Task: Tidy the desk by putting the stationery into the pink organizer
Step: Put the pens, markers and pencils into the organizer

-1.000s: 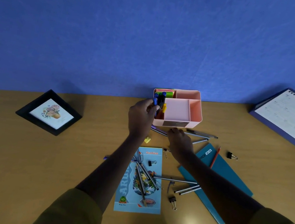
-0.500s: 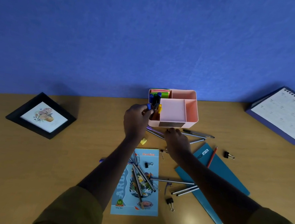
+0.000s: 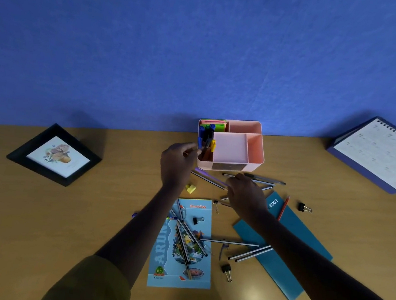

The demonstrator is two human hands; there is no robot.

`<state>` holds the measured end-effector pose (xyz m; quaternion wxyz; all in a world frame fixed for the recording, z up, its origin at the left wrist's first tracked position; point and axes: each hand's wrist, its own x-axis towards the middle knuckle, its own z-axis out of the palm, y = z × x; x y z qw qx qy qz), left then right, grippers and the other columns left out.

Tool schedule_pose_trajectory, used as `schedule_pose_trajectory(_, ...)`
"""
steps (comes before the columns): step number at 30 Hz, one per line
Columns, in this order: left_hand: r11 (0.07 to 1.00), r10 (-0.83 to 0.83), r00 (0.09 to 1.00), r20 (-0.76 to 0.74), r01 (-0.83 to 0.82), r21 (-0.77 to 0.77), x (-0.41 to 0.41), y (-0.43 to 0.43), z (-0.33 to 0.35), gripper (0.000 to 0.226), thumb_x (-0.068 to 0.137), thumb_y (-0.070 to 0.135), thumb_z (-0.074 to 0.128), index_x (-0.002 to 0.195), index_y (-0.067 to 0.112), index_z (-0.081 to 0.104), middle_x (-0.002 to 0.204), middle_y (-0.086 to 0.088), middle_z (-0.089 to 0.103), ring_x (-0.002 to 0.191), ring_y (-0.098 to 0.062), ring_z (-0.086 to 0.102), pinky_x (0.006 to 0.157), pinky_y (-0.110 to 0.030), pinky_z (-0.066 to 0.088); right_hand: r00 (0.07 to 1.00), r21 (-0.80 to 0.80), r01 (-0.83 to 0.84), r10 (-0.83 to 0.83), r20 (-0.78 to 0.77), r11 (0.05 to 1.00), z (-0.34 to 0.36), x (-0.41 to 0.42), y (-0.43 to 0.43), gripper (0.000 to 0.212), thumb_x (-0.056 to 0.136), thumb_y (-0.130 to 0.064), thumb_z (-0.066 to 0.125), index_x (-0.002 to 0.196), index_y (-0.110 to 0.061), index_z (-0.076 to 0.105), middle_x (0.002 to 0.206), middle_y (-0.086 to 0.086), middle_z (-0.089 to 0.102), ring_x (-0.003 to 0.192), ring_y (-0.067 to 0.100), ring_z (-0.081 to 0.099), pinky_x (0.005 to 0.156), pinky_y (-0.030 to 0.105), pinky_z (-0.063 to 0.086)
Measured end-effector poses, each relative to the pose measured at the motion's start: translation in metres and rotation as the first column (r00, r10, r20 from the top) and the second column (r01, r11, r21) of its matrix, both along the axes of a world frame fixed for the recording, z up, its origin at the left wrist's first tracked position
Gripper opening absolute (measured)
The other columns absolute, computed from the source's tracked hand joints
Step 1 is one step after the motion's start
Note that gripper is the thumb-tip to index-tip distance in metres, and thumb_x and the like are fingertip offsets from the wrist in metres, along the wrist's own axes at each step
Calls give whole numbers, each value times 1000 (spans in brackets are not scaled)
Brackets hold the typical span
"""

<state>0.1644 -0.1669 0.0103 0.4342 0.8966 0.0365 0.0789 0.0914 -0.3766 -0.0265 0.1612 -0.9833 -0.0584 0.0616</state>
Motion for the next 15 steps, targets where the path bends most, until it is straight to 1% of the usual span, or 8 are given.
schedule_pose_trajectory(1, 1000, 12, 1000, -17, -12, -29, -3, 1, 2, 24, 99, 31, 76, 114, 14, 82, 99, 4, 82, 81, 0, 73, 61, -9, 51, 1000, 50, 16, -16, 5, 999, 3, -2, 0, 11, 103, -16, 62, 102, -14, 72, 94, 3, 69, 81, 17, 68, 63, 36, 61)
schedule_pose_trajectory(2, 998, 21, 999, -37, -23, -65, -7, 2, 4, 22, 99, 33, 75, 110, 15, 83, 93, 6, 81, 77, 2, 72, 60, -12, 53, 999, 101, 32, -34, 14, 994, 6, -3, 0, 12, 103, -16, 62, 99, -14, 73, 93, 2, 70, 78, 15, 67, 63, 36, 61)
schedule_pose_trajectory(4, 987, 29, 996, -87, -42, -155, -15, 3, 7, 24, 99, 39, 74, 103, 16, 83, 82, 9, 79, 72, -2, 73, 60, -27, 59, 998, 192, 49, -58, 38, 980, 12, -6, -1, 10, 101, -14, 65, 97, -14, 74, 92, 1, 71, 76, 12, 66, 62, 36, 61)
schedule_pose_trajectory(6, 972, 11, 992, -125, -39, -232, -24, 4, 11, 27, 98, 41, 75, 103, 15, 83, 78, 9, 78, 71, -8, 74, 62, -38, 64, 996, 256, 40, -57, 62, 966, 18, -7, 1, 7, 100, -14, 66, 98, -14, 73, 93, 0, 71, 77, 11, 66, 62, 36, 61)
schedule_pose_trajectory(9, 939, -37, 991, -131, -10, -343, -34, 3, 15, 26, 97, 34, 79, 113, 14, 82, 86, 6, 81, 78, -13, 79, 69, -48, 68, 991, 325, 5, -48, 126, 946, 28, -9, 6, 6, 100, -13, 67, 103, -12, 72, 96, 2, 72, 80, 13, 68, 63, 36, 61)
schedule_pose_trajectory(12, 885, -10, 994, -112, -43, -463, -36, 0, 24, 27, 95, 22, 82, 118, 9, 80, 94, 2, 83, 84, -16, 81, 74, -50, 68, 982, 358, -25, -45, 186, 933, 32, -8, 13, 8, 100, -10, 69, 106, -11, 73, 96, 4, 73, 80, 13, 68, 63, 35, 61)
schedule_pose_trajectory(15, 848, 32, 997, -75, -67, -525, -33, -3, 39, 28, 94, 19, 83, 120, 8, 79, 97, -2, 83, 86, -22, 82, 76, -51, 68, 975, 376, -6, -79, 209, 927, 32, -5, 15, 8, 100, -11, 70, 107, -13, 73, 97, 5, 73, 79, 12, 66, 62, 34, 59)
